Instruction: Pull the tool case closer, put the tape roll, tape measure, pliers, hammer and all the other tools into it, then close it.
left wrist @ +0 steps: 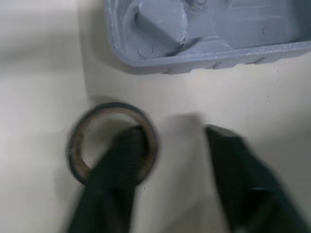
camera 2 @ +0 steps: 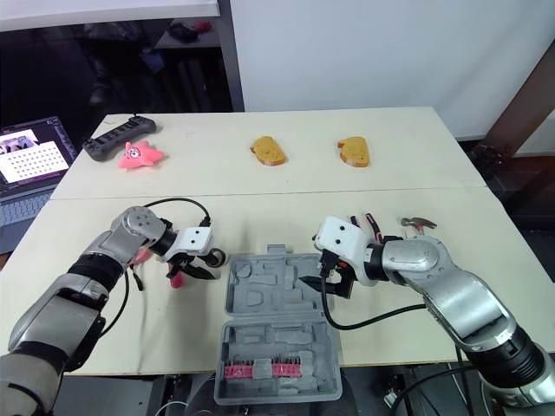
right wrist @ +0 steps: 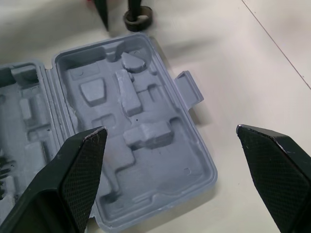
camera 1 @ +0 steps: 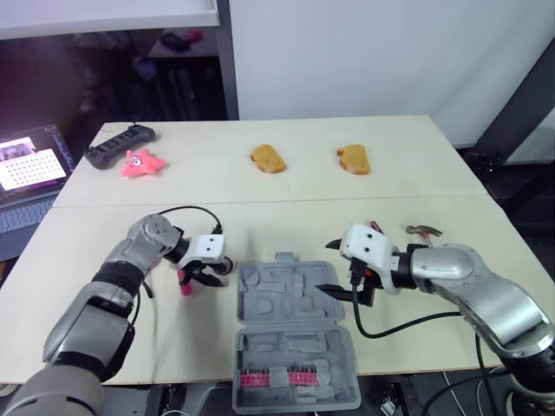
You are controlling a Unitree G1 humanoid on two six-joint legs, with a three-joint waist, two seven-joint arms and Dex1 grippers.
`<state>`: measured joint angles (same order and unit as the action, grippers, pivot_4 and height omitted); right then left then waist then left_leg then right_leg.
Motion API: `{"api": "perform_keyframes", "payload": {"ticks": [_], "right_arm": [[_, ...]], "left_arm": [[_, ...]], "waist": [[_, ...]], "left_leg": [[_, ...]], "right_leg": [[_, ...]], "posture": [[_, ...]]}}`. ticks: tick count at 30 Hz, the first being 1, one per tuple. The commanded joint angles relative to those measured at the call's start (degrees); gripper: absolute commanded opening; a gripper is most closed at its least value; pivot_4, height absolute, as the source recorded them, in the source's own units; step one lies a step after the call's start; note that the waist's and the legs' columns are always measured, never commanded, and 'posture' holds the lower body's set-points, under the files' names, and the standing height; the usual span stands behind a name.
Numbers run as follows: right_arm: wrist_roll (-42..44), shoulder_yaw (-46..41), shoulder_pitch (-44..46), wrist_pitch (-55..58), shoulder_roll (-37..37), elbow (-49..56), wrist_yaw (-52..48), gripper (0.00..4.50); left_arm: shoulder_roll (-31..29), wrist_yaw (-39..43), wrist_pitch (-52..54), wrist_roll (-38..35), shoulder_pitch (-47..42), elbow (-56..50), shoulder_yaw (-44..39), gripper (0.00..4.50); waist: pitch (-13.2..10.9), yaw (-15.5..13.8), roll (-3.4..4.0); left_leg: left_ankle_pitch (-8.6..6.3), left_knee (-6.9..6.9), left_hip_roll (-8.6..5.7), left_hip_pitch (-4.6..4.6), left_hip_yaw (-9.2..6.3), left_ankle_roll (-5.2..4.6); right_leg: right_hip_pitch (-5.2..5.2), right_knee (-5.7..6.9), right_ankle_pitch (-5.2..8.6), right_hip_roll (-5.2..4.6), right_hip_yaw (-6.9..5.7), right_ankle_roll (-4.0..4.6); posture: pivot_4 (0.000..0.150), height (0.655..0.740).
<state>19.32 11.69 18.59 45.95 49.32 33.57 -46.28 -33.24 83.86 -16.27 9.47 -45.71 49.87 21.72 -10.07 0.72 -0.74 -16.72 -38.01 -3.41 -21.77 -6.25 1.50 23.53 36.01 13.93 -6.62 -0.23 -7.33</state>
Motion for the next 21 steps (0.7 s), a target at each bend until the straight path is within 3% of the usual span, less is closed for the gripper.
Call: {"api": "perform_keyframes", "payload": {"ticks": [1,8,13,17,21], "right_arm": [[-0.01,-0.90,0.28,-0.21,-0.46,1.42,0.34,4.50],[-0.29,-0.58,0.73,-0.43,-0.84,1.05,0.48,4.50],[-0.64,-0.57,0.65,-0.60,-0.88,0.97,0.63,4.50],[-1.09,-0.34,0.64,-0.68,-1.13,0.82,0.84,4.50],[-1.31,-0.28,0.65,-0.32,-1.56,1.01,1.32,4.50]], "left_arm": [[-1.11,0.02,-0.29,0.05,-0.58,-1.80,-0.71,0.06],[-2.12,0.02,-3.07,-0.48,-1.06,-1.20,-1.28,0.06],[-2.59,4.81,-2.61,-4.45,-1.68,-4.39,-3.07,0.06],[-0.95,8.42,0.34,-7.74,-1.47,-10.07,-2.45,0.06],[1.57,8.22,-1.26,-6.47,-1.35,-9.57,-0.42,0.06]], "waist": [[0.00,-0.02,0.00],[0.00,-0.02,0.00],[0.00,-0.01,0.00],[0.00,-0.14,0.00],[0.00,-0.07,0.00]], "left_leg": [[0.00,0.00,0.00,0.00,0.00,0.00],[0.00,0.00,0.00,-0.01,0.00,0.00],[0.00,0.00,0.00,-0.02,0.00,0.00],[0.00,-0.02,0.00,-0.05,-0.02,0.00],[0.00,-0.05,-0.02,-0.07,-0.02,0.00]], "right_leg": [[0.00,0.00,0.00,0.00,0.00,0.00],[0.00,0.00,0.00,0.00,0.00,0.00],[0.02,0.00,0.00,0.00,0.00,0.00],[0.01,0.00,0.00,-0.01,0.00,0.00],[0.01,0.00,0.00,-0.03,0.00,0.00]], "posture": [[0.150,0.7400],[0.150,0.7400],[0.150,0.7400],[0.150,0.7400],[0.150,0.7400]]}}
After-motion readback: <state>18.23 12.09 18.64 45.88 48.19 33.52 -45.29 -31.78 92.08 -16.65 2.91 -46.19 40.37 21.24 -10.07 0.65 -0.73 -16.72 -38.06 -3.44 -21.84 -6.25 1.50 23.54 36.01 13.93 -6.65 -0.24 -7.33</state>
